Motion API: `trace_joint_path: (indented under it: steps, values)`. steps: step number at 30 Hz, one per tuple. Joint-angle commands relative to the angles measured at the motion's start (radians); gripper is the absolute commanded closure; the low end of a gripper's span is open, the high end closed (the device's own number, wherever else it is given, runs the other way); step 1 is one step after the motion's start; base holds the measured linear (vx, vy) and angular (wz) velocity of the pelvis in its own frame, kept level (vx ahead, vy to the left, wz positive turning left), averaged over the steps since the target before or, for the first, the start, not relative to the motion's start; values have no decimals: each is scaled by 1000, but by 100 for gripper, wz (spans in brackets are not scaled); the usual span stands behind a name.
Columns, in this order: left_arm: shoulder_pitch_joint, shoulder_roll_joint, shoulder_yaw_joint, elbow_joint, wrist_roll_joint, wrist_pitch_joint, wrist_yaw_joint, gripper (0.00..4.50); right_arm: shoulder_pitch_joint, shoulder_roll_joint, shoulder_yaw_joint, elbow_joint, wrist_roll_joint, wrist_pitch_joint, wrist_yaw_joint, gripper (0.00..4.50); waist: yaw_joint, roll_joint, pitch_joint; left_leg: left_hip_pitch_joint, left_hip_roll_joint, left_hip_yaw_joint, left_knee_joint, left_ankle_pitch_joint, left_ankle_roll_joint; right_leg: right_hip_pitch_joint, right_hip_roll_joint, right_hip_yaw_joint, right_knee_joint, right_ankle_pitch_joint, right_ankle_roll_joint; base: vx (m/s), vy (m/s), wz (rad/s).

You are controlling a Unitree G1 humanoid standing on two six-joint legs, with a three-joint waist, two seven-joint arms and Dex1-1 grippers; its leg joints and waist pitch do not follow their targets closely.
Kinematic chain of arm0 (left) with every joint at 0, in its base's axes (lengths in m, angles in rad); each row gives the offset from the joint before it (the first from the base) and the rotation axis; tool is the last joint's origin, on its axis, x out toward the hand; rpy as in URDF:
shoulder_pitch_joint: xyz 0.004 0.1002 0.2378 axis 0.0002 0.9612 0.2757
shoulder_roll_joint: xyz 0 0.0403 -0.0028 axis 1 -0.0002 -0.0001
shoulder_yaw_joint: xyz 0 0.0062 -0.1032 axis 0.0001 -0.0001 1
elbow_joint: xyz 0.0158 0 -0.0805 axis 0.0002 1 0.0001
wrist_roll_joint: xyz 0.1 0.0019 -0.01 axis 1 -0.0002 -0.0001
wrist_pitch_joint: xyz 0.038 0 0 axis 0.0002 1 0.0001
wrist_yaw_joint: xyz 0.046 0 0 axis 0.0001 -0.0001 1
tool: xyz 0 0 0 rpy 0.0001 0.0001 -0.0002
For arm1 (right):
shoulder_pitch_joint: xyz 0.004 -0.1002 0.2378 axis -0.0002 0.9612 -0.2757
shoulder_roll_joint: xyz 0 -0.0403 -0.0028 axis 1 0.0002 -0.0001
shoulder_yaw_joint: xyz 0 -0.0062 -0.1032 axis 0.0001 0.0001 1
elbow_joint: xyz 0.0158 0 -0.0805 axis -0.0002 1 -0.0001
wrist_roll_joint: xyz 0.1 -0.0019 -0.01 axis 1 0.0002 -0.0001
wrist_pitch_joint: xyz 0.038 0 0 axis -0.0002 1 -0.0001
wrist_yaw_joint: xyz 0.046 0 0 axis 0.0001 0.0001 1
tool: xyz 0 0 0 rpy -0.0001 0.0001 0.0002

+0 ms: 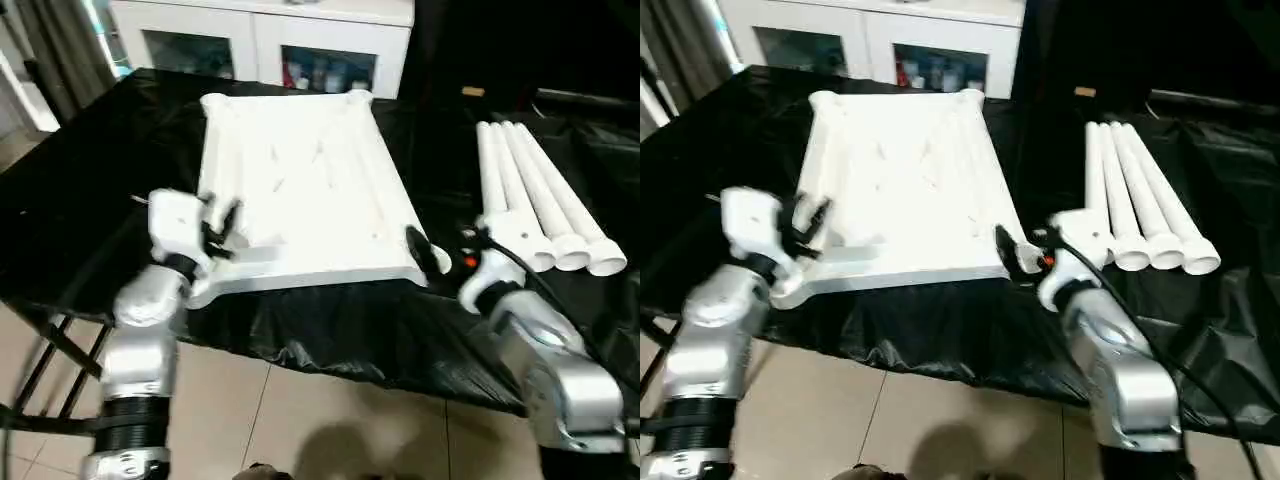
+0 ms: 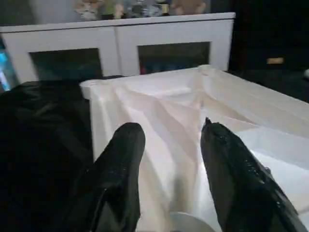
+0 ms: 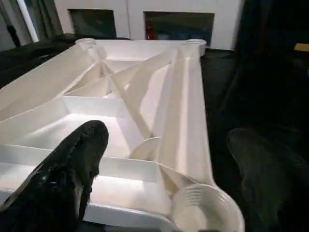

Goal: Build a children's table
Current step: Move to table

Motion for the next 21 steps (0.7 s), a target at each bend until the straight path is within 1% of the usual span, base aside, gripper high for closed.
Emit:
trace_joint_path:
  steps: [1,2,3,4,5,6,7,8,9,10,11,12,13,14,15,16,17,18,19,20,21]
  values:
    - [20,-14,-17,-63,-32,65,13,196,1,4,-3,2,-24,2,-21,0,-15,19,-62,61,271,-160,-218,-372,-290,-11,-17,5,43,-76,6,2,-88,17]
    - [25,-20,-15,-79,-28,83,14,196,1,9,-4,2,-24,0,-25,0,-18,16,-64,63,269,-160,-217,-361,-247,-15,-22,7,47,-71,13,2,-88,17]
    - [35,-28,-10,-107,-16,98,17,196,2,15,-7,0,-23,-4,-30,0,-16,7,-67,65,234,-139,-186,-284,-162,-16,-41,20,15,-34,-5,6,-127,16]
    - [41,-31,-8,-122,-16,102,11,196,4,17,-7,-2,-25,-4,-33,0,-9,-15,-79,50,161,-94,-122,-196,-87,1,-81,51,-52,75,-80,4,-170,4]
    - [41,-31,-8,-122,-16,102,11,196,4,17,-7,-2,-25,-4,-33,0,-3,-26,-80,16,122,-69,-93,-154,-39,24,-111,67,-68,125,-142,4,-170,4]
    - [54,-37,-8,-155,-31,113,0,196,6,19,-4,-6,-26,-4,-41,0,29,-43,-86,-15,91,-55,-49,-14,36,66,-164,95,-70,271,-141,3,-183,-1]
    - [58,-39,-9,-164,-39,116,-5,196,6,19,-2,-7,-26,-3,-43,0,39,-47,-79,-11,111,-66,-51,14,56,53,-169,95,-71,278,-115,-4,-144,-1]
    - [68,-39,-13,-185,-54,132,-10,196,7,21,0,-10,-24,-2,-44,0,36,-44,-74,-13,117,-68,-62,14,54,54,-154,81,-69,223,-122,-4,-144,-1]
    - [74,-37,-18,-198,-54,140,-7,196,7,20,8,-10,-30,-1,-47,0,37,-36,-74,-11,125,-70,-72,9,48,55,-137,69,-66,161,-140,-11,-99,-7]
    - [79,-31,-26,-210,-58,149,1,196,5,19,13,-9,-35,0,-49,0,28,-19,-72,-2,155,-76,-99,-54,42,46,-99,52,-62,0,-188,-14,-56,-6]
    - [83,-27,-30,-214,-60,153,7,196,4,21,17,-4,-40,6,-55,0,22,-15,-69,12,168,-76,-109,-132,20,40,-85,49,-63,-95,-206,-14,-56,-6]
    - [87,-25,-33,-220,-65,150,14,196,2,23,20,3,-44,11,-60,0,20,-14,-66,19,171,-76,-113,-190,2,42,-85,49,-65,-156,-209,0,0,0]
    - [93,-28,-31,-233,-71,165,19,196,-1,26,25,9,-53,14,-64,0,14,-10,-55,104,179,-36,-97,-398,-135,-3,-38,65,-99,-390,-164,-23,-8,-26]
    - [100,-28,-31,-245,-69,176,20,196,-2,30,28,11,-58,12,-65,0,6,-11,-37,134,169,-22,-86,-506,-171,-31,-16,55,-123,-527,-133,-23,-8,-26]
    - [104,-28,-32,-250,-67,179,19,196,-3,31,29,12,-59,11,-65,0,7,-2,-30,197,181,-29,-97,-640,-204,-56,5,34,-125,-597,-81,-3,6,-55]
    - [112,-30,-30,-258,-62,186,19,196,-6,28,34,14,-63,11,-62,0,0,-8,-22,196,224,-52,-143,-764,-212,-40,4,-8,-65,-535,-44,30,24,-73]
    - [113,-30,-30,-258,-62,186,19,196,-6,27,35,14,-64,11,-62,0,3,1,-20,176,247,-57,-177,-807,-217,-19,-7,-19,-27,-482,-34,30,24,-73]
    - [117,-31,-30,-261,-58,187,20,196,-8,24,39,15,-67,7,-59,0,5,7,-20,92,219,-74,-237,-879,-175,77,-26,-29,27,-356,-24,-5,-8,-58]
    - [126,-31,-30,-270,-56,192,21,196,-12,20,44,17,-70,5,-58,0,-7,-15,-26,118,175,-55,-187,-822,-139,57,-59,1,-57,-418,-46,27,-62,-23]
    - [136,-29,-34,-278,-51,193,22,196,-17,18,46,20,-70,5,-58,0,-6,-29,-26,108,142,-35,-142,-730,-130,60,-84,19,-109,-581,-52,27,-62,-23]
    - [140,-29,-35,-281,-52,196,23,196,-19,17,46,22,-69,6,-59,0,18,-54,-33,46,107,-26,-32,-382,-59,126,-165,85,-180,-914,-19,95,-56,-20]
